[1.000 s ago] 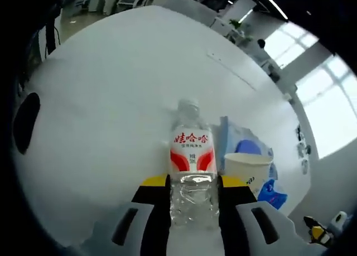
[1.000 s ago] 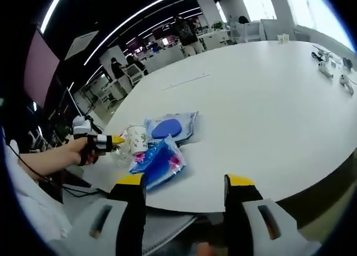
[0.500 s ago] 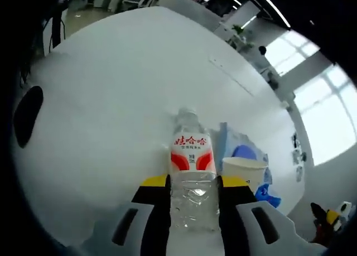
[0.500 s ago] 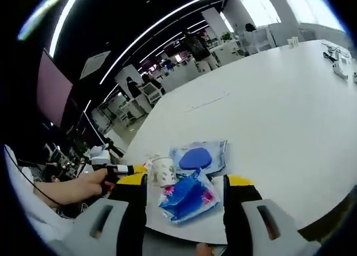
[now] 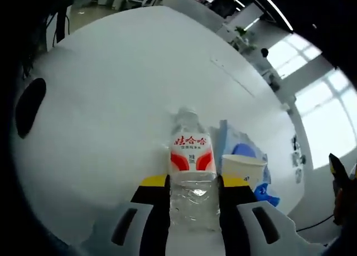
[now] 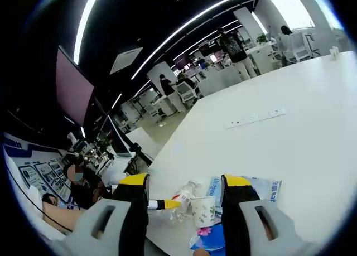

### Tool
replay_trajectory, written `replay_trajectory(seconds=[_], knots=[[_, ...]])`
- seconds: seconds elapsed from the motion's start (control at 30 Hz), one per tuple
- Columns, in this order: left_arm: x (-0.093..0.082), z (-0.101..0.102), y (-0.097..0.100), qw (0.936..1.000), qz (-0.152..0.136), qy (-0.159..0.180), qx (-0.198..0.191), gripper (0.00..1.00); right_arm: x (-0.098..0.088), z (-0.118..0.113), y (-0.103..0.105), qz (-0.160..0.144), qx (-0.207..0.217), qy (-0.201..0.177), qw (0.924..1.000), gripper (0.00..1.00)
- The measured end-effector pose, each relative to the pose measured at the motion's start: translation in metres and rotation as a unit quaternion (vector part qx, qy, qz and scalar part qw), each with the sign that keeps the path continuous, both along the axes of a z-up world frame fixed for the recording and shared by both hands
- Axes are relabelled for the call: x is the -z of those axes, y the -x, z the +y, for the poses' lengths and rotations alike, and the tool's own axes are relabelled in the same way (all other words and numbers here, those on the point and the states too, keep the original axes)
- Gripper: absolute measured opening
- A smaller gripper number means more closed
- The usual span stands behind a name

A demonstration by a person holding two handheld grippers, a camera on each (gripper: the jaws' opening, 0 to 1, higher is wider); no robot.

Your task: Arrange the tabletop items into an orderly group along one side of the table until the central work area is clear of visible clutter.

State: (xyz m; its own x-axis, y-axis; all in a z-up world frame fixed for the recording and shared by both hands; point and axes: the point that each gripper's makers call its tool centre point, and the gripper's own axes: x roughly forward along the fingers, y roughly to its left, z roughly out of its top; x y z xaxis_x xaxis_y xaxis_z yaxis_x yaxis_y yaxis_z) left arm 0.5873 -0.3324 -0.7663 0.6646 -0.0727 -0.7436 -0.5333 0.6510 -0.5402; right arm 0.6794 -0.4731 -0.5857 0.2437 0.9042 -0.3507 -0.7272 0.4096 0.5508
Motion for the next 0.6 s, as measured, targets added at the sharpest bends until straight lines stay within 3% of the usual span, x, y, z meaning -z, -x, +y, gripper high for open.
replay_trajectory(seconds=[0.47,0.57,0.6], knots=[[0.002,0.004,-0.002,0.9999,0.001,0.008,-0.012,0.29,0.016,0.06,-0.019,0.0,-0.05,0.031,0.9983,0.46],[0.002,0.005,-0.003,0.9999,0.001,0.008,-0.013,0.29,0.023,0.074,-0.019,0.009,-0.07,0.039,0.9967,0.47],[0.002,0.005,-0.003,0.9999,0.001,0.008,-0.014,0.29,0.033,0.085,-0.015,0.023,-0.088,0.047,0.9947,0.47]])
